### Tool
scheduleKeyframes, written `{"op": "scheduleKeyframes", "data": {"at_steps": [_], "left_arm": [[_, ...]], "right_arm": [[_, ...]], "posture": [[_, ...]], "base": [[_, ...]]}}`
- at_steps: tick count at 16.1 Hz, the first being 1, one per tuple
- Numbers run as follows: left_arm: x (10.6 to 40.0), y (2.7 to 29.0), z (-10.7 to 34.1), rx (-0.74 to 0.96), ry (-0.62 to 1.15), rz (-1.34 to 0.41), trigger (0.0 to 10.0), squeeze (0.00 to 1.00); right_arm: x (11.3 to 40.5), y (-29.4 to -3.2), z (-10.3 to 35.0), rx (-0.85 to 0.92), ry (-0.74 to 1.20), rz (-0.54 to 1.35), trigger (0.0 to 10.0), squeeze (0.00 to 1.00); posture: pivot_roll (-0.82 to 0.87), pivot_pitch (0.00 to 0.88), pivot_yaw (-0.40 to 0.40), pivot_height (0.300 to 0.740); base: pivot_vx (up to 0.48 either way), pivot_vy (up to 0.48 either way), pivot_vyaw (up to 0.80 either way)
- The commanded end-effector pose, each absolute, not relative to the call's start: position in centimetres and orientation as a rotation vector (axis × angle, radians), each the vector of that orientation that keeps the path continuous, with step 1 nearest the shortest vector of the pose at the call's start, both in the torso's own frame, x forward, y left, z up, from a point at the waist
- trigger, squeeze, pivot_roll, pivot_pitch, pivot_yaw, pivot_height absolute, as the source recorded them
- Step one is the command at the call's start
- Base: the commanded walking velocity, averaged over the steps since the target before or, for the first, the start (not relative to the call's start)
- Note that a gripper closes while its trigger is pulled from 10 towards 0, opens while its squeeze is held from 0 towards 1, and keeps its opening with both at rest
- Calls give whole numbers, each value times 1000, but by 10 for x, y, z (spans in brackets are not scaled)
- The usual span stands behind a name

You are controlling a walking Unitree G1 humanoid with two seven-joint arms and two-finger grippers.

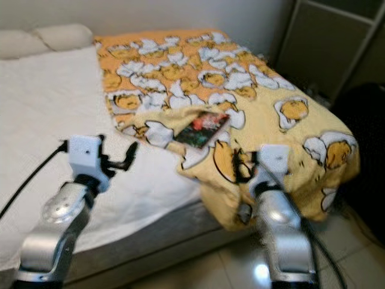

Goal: Clean up the room

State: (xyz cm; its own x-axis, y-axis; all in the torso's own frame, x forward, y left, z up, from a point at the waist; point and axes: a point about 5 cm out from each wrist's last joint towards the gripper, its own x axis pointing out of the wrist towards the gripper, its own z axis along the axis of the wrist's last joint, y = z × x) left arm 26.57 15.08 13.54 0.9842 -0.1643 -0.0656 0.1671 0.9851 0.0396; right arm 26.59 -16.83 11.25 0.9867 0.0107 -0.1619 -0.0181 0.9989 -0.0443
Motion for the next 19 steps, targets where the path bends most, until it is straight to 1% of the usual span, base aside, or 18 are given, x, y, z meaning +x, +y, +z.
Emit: {"op": "scheduleKeyframes", "data": {"at_steps": [1, 9, 14, 17, 18, 19], "left_arm": [[266, 149, 136, 47, 55, -173, 10000, 1000], [264, 148, 135, 53, 55, -179, 10000, 1000], [264, 147, 134, 61, 54, -196, 10000, 1000], [263, 146, 134, 64, 55, -201, 10000, 1000], [263, 146, 134, 66, 55, -203, 10000, 1000], [263, 146, 134, 64, 52, -205, 10000, 1000]], "right_arm": [[269, -175, 118, -95, 127, -18, 10000, 0], [270, -174, 117, -88, 141, 36, 10000, 0], [269, -171, 115, -116, 147, 64, 10000, 0], [268, -171, 113, -115, 158, 72, 10000, 0], [267, -172, 112, -63, 159, 55, 10000, 0], [267, -173, 111, -55, 166, 56, 10000, 0]], "posture": [[-39, 0, -34, 740], [-33, 0, -42, 740], [-37, 0, -37, 740], [-35, 0, -39, 740], [-33, 0, -39, 740], [-32, 0, -39, 740]], "base": [[345, 0, 0], [344, 0, 0], [341, 0, 0], [345, 0, 800], [341, 0, 0], [0, 0, 0]]}}
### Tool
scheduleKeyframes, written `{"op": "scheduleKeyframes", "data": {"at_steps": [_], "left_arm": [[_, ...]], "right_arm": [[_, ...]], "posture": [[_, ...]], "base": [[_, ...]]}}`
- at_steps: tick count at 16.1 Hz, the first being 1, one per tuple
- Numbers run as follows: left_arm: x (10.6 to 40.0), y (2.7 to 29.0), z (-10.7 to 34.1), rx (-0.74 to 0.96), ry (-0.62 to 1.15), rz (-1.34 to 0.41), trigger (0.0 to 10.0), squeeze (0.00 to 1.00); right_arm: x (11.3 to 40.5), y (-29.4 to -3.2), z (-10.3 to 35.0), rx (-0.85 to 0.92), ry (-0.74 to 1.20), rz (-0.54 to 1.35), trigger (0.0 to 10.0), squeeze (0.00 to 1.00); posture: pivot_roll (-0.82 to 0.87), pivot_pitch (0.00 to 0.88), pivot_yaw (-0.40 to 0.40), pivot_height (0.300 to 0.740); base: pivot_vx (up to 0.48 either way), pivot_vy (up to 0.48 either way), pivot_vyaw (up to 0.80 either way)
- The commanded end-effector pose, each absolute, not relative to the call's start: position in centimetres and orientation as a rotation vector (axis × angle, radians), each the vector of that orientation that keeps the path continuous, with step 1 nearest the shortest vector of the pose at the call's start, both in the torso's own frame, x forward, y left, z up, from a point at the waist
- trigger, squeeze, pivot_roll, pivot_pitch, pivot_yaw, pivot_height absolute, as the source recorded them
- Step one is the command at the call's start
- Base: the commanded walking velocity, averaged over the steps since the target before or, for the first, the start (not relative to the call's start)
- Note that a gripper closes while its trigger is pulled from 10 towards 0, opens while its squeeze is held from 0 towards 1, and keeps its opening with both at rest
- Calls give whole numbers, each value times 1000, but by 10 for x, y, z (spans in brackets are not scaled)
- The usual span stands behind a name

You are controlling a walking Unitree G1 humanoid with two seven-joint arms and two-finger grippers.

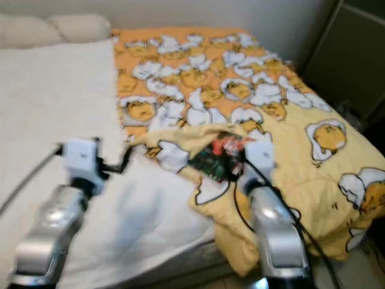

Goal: Clean up the room

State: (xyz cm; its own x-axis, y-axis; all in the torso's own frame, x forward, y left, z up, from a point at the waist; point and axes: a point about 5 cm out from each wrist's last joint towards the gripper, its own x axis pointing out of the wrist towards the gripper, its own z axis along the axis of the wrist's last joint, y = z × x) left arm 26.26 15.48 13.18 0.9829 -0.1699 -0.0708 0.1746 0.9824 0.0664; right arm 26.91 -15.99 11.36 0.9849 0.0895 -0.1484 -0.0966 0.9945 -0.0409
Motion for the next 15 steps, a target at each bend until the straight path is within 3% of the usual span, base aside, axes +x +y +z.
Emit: {"op": "scheduleKeyframes", "data": {"at_steps": [1, 9, 10, 15], "left_arm": [[262, 145, 134, 64, 51, -210, 10000, 1000], [263, 138, 133, 93, 66, -280, 10000, 1000], [265, 133, 133, 113, 72, -336, 10000, 1000], [274, 123, 138, 139, 90, -474, 10000, 1000]], "right_arm": [[266, -172, 109, -45, 178, 64, 10000, 0], [276, -171, 104, 103, 267, 51, 10000, 0], [286, -169, 97, 157, 337, 57, 10000, 1000], [324, -169, 82, 445, 427, 62, 10000, 1000]], "posture": [[-32, 0, -37, 740], [-39, 0, -21, 740], [-36, 0, -15, 740], [-16, 0, 0, 740]], "base": [[0, 0, 0], [0, 0, 0], [0, 0, 0], [0, 0, 0]]}}
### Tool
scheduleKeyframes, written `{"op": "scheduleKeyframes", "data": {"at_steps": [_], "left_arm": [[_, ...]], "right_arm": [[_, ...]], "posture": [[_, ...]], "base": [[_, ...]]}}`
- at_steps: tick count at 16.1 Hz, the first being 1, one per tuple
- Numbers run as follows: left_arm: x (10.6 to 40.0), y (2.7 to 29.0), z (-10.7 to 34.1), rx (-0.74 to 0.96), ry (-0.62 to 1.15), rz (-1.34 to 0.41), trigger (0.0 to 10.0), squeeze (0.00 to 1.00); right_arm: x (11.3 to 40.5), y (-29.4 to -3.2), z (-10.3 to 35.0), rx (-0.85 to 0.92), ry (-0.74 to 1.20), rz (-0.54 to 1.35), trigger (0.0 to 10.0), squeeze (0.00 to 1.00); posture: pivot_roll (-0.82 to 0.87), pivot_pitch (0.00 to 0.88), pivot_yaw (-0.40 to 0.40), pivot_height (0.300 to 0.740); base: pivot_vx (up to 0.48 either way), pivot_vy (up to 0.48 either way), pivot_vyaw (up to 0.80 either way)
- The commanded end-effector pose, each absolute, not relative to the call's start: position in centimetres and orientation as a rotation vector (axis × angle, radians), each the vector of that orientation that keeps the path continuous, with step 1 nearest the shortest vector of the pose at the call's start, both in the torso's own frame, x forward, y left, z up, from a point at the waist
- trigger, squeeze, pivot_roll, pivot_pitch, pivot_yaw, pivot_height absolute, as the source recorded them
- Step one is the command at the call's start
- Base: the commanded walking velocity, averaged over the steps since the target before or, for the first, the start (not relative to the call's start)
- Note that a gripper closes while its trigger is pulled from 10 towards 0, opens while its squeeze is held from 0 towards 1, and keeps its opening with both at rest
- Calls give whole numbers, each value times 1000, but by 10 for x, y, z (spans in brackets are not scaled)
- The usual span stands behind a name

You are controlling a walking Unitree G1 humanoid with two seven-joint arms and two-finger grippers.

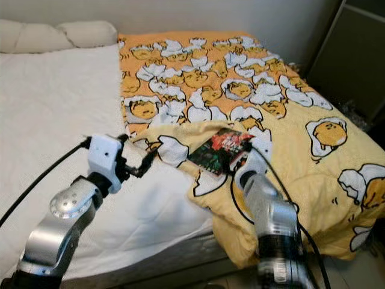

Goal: Clean up the room

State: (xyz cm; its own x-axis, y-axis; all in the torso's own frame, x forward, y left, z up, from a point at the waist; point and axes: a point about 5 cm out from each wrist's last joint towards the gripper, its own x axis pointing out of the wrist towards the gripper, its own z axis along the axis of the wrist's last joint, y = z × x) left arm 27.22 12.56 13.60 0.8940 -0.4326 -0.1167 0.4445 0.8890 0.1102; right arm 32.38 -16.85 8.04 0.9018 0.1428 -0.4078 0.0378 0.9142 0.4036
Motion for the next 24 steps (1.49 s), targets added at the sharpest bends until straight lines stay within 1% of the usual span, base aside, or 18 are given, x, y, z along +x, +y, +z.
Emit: {"op": "scheduleKeyframes", "data": {"at_steps": [1, 3, 5, 6, 8, 12, 14, 18, 22, 24], "left_arm": [[276, 123, 140, 120, 90, -491, 10000, 1000], [278, 119, 145, 131, 99, -582, 10000, 1000], [276, 115, 146, 153, 121, -682, 10000, 1000], [273, 113, 147, 161, 139, -732, 10000, 1000], [270, 113, 148, 161, 153, -779, 10000, 1000], [267, 112, 149, 154, 165, -798, 10000, 1000], [265, 113, 148, 150, 170, -801, 10000, 1000], [265, 110, 147, 146, 181, -820, 10000, 1000], [263, 110, 146, 145, 186, -827, 10000, 1000], [262, 110, 146, 145, 190, -828, 10000, 1000]], "right_arm": [[330, -169, 82, 479, 432, 72, 10000, 1000], [340, -173, 77, 569, 466, 47, 10000, 1000], [344, -172, 71, 638, 490, 71, 10000, 1000], [346, -171, 69, 642, 508, 71, 10000, 1000], [351, -175, 72, 664, 496, 50, 10000, 1000], [353, -177, 76, 705, 453, 50, 10000, 1000], [352, -183, 77, 674, 427, 26, 10000, 1000], [348, -194, 71, 701, 439, -44, 10000, 1000], [345, -193, 66, 703, 452, -67, 10000, 1000], [343, -196, 65, 710, 441, -109, 10000, 1000]], "posture": [[-10, 0, 1, 740], [3, 0, 6, 740], [14, 0, 17, 740], [14, 0, 22, 740], [14, 0, 22, 740], [11, 0, 16, 740], [3, 0, 20, 740], [-3, 0, 26, 740], [1, 0, 24, 740], [-1, 0, 24, 740]], "base": [[0, 0, 0], [0, 0, 0], [0, 0, 0], [0, 0, 0], [0, 0, 0], [0, 0, 0], [0, 0, 0], [0, 0, 0], [0, 0, 0], [0, 0, 0]]}}
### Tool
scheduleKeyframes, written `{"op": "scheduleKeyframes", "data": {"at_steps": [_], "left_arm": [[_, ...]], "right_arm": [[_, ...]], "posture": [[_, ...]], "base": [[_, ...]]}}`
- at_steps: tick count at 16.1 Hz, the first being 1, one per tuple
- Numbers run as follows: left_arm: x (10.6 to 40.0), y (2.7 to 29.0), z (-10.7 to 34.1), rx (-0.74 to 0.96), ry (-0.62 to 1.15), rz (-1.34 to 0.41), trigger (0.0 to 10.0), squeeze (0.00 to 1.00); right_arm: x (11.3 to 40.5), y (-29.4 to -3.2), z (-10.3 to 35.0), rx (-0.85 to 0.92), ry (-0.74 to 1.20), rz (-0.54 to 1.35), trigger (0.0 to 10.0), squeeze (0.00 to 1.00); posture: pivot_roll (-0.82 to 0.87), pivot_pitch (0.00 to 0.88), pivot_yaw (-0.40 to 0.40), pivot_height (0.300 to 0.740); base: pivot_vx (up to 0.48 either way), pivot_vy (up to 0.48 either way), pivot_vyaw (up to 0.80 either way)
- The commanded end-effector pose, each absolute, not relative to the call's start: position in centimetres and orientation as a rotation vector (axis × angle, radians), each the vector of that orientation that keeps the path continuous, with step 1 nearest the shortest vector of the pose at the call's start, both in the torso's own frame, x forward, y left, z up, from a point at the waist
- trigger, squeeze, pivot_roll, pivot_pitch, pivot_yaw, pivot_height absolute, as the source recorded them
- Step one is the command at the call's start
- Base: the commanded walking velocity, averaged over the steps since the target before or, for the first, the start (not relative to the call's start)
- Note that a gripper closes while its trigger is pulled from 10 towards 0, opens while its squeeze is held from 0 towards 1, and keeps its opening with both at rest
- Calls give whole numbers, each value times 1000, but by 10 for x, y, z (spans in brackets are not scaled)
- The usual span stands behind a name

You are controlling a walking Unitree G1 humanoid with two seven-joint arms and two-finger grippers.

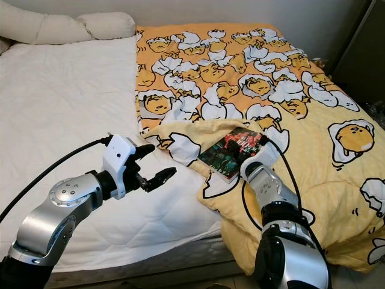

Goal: Clean up the room

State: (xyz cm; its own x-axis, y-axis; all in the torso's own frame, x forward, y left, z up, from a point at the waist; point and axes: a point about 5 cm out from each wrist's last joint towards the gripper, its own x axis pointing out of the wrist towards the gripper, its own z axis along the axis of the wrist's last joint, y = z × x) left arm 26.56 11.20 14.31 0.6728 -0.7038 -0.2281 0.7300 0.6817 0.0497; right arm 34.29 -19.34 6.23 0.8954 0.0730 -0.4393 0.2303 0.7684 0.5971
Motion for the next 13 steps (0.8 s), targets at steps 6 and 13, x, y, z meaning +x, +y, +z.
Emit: {"op": "scheduleKeyframes", "data": {"at_steps": [6, 13], "left_arm": [[263, 110, 145, 146, 196, -839, 10000, 1000], [260, 111, 144, 153, 209, -849, 10000, 1000]], "right_arm": [[337, -197, 56, 716, 469, -122, 10000, 1000], [332, -191, 44, 777, 523, -112, 10000, 1000]], "posture": [[-3, 0, 29, 740], [11, 0, 35, 740]], "base": [[0, 0, 0], [0, 0, 0]]}}
